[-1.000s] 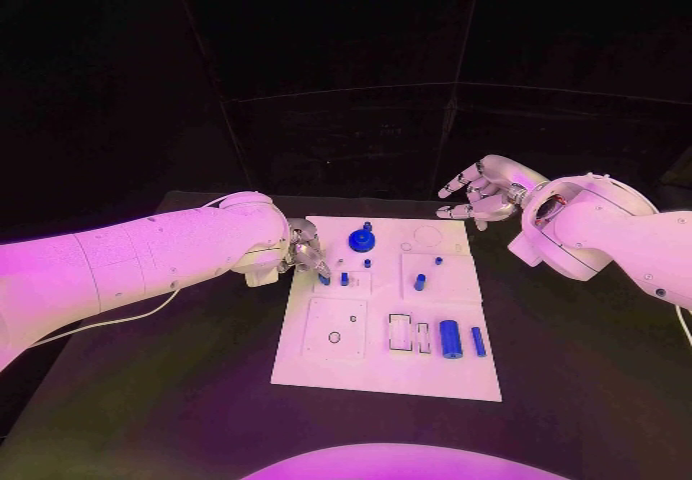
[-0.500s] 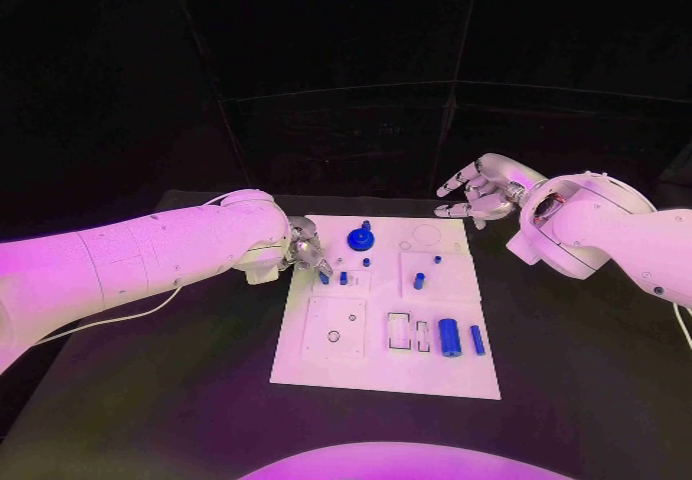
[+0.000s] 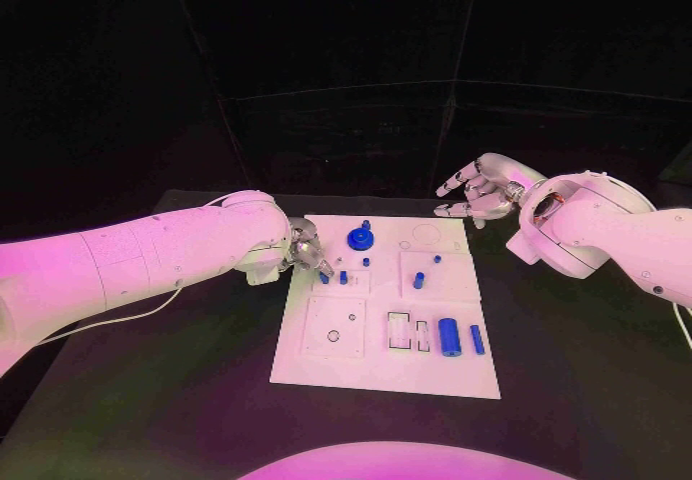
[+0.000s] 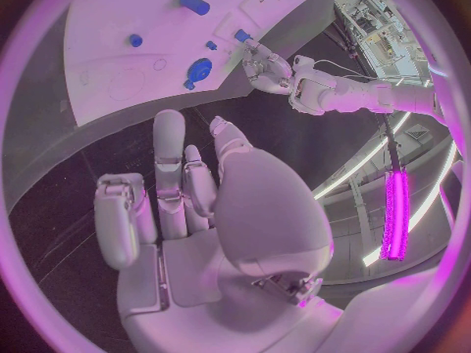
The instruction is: Assemble the parts on the task board
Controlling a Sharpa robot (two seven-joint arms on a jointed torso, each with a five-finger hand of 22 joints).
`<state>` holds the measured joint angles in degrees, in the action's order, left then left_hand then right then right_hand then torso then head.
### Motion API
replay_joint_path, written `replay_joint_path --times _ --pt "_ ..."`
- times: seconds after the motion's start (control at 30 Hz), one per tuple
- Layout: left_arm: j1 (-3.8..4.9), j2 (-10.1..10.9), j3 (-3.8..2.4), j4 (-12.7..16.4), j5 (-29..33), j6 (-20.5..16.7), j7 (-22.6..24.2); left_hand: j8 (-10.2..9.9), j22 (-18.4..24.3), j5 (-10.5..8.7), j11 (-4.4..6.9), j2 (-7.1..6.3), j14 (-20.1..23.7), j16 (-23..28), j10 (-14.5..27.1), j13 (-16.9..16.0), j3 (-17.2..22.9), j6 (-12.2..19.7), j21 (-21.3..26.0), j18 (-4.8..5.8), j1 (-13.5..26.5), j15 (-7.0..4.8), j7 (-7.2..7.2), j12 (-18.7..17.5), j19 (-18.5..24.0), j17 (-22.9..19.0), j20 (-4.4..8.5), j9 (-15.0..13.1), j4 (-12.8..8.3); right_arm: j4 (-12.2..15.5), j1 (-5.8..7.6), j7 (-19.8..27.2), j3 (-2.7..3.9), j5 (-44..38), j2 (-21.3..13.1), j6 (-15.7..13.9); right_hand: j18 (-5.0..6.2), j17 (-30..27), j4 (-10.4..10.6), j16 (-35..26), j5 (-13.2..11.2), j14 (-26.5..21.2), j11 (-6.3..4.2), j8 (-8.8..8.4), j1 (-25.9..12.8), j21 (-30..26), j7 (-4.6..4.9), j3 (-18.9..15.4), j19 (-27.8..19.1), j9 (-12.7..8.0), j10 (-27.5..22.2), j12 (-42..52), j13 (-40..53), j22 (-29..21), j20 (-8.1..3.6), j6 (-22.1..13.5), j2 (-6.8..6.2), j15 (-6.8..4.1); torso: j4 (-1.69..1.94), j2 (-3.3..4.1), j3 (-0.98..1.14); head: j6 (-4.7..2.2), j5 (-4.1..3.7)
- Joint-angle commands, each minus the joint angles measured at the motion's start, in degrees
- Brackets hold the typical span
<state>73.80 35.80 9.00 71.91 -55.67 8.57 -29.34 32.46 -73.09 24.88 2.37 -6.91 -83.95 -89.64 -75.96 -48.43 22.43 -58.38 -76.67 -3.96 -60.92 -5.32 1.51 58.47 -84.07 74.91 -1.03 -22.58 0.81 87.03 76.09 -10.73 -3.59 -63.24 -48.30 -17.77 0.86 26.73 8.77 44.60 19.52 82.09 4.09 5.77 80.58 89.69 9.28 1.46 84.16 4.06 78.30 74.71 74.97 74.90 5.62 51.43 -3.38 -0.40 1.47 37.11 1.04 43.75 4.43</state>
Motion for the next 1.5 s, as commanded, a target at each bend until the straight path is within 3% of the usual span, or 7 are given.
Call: replay_joint_path --times 0.03,0.27,0.5,0.63,0.8,1.23,1.5 --pt "-0.04 -0.1 0.03 0.0 -0.6 1.1 -0.2 0.2 -0.1 -0.13 0.16 -0.16 -6.1 -0.4 -0.2 -0.1 -0.4 -0.4 -0.4 0.28 0.5 -0.31 -0.06 0.3 -0.9 15.1 0.31 -0.1 0.0 0.2 0.12 0.2 0.04 -0.2 0.0 -0.1 -0.86 0.0 -0.1 0.2 0.3 -0.1 -0.07 0.22 0.3 0.3 -0.04 -0.3 5.8 -0.1 -0.4 -0.2 0.0 15.1 -0.09 0.2 0.09 -0.37 -0.03 -0.03 0.01 0.08 0.06" --pt "-0.04 -0.1 0.03 -0.2 -0.9 0.5 -0.2 0.3 0.0 0.23 0.49 0.22 -6.1 -0.4 -0.1 -0.1 0.5 -0.2 -0.3 0.24 -2.0 -0.56 -0.43 0.2 -0.8 15.1 0.51 -0.1 -1.1 0.2 0.12 0.2 0.04 -0.2 -0.1 -0.2 -0.86 0.0 -0.1 0.2 0.3 -0.1 -0.07 0.22 0.3 0.3 -0.04 -0.3 5.8 -0.1 -0.4 -0.2 0.0 15.1 -0.09 0.2 0.09 -0.37 0.01 -0.01 0.02 0.06 0.01" --pt "-0.05 -0.1 0.03 0.0 -0.9 0.7 -0.1 0.4 -0.4 0.23 0.58 -0.33 -6.1 -0.4 -0.3 -0.4 0.8 -0.4 -0.6 0.34 -3.1 -0.61 -0.57 0.3 -1.0 15.1 0.58 -0.2 -1.8 0.2 0.12 0.2 0.04 -0.2 0.0 -0.2 -0.86 0.0 -0.1 0.2 0.3 -0.1 -0.07 0.22 0.3 0.3 -0.04 -0.3 5.8 -0.1 -0.5 -0.3 -0.1 15.1 -0.09 0.2 0.08 -0.37 0.00 0.00 0.00 0.08 0.02" --pt "-0.07 -0.1 0.03 0.1 -1.0 0.4 -0.1 0.4 -0.6 0.45 0.64 -0.45 -6.1 -0.4 -0.4 -0.2 3.3 -0.2 -0.6 0.35 -6.0 -0.68 -0.56 -0.1 -1.0 15.1 0.71 -0.2 -3.6 0.2 0.12 0.2 0.05 -0.2 0.0 -0.2 -0.86 0.0 -0.1 0.2 0.3 -0.1 -0.07 0.22 0.3 0.3 -0.04 -0.3 5.8 -0.1 -0.5 -0.3 -0.1 15.1 -0.09 0.2 0.08 -0.37 0.03 -0.01 0.03 0.12 -0.06" --pt "-0.09 -0.1 0.03 0.2 -1.1 -0.4 0.0 0.8 -1.0 0.88 0.48 -0.58 -6.1 -0.4 -0.8 -0.1 5.7 0.0 -0.9 0.45 -6.8 -0.50 -0.23 -0.5 -1.1 15.1 0.61 -0.5 -4.2 0.2 0.12 0.2 0.05 -0.2 -0.1 -0.3 -0.86 0.0 -0.1 0.2 0.3 -0.1 -0.07 0.22 0.3 0.3 -0.04 -0.3 5.8 -0.1 -0.5 -0.3 -0.1 15.1 -0.09 0.2 0.08 -0.37 0.03 -0.05 0.01 0.22 -0.05" --pt "-0.12 -0.1 0.04 0.8 -1.3 0.7 0.0 1.7 -2.0 1.12 0.50 -1.35 -6.1 -0.4 -1.8 -0.1 6.6 -0.5 -1.6 0.63 -4.4 -0.44 -0.49 -0.6 -1.4 15.1 0.45 -1.0 -2.8 0.3 0.12 0.2 0.05 -0.2 -0.1 -0.3 -0.86 0.0 0.0 0.2 0.3 -0.1 -0.06 0.22 0.2 0.3 -0.03 -0.4 5.8 -0.1 -0.5 -0.3 -0.1 15.1 -0.09 0.2 0.09 -0.36 0.02 -0.03 0.00 0.32 -0.05" --pt "-0.13 0.2 0.04 1.4 -1.3 1.8 0.0 1.8 -2.4 1.21 0.63 -0.53 -6.1 -0.4 -2.1 -0.3 6.8 -0.7 -1.9 0.72 -4.1 -0.53 -0.62 -0.5 -1.5 15.1 0.51 -1.0 -2.2 0.3 0.12 0.2 0.05 -0.3 -0.1 -0.3 -0.86 0.0 0.0 0.2 0.3 -0.1 -0.06 0.22 0.2 0.3 -0.03 -0.4 5.8 -0.1 -0.5 -0.3 -0.1 15.1 -0.09 0.2 0.09 -0.36 0.07 -0.04 0.00 0.47 -0.02"
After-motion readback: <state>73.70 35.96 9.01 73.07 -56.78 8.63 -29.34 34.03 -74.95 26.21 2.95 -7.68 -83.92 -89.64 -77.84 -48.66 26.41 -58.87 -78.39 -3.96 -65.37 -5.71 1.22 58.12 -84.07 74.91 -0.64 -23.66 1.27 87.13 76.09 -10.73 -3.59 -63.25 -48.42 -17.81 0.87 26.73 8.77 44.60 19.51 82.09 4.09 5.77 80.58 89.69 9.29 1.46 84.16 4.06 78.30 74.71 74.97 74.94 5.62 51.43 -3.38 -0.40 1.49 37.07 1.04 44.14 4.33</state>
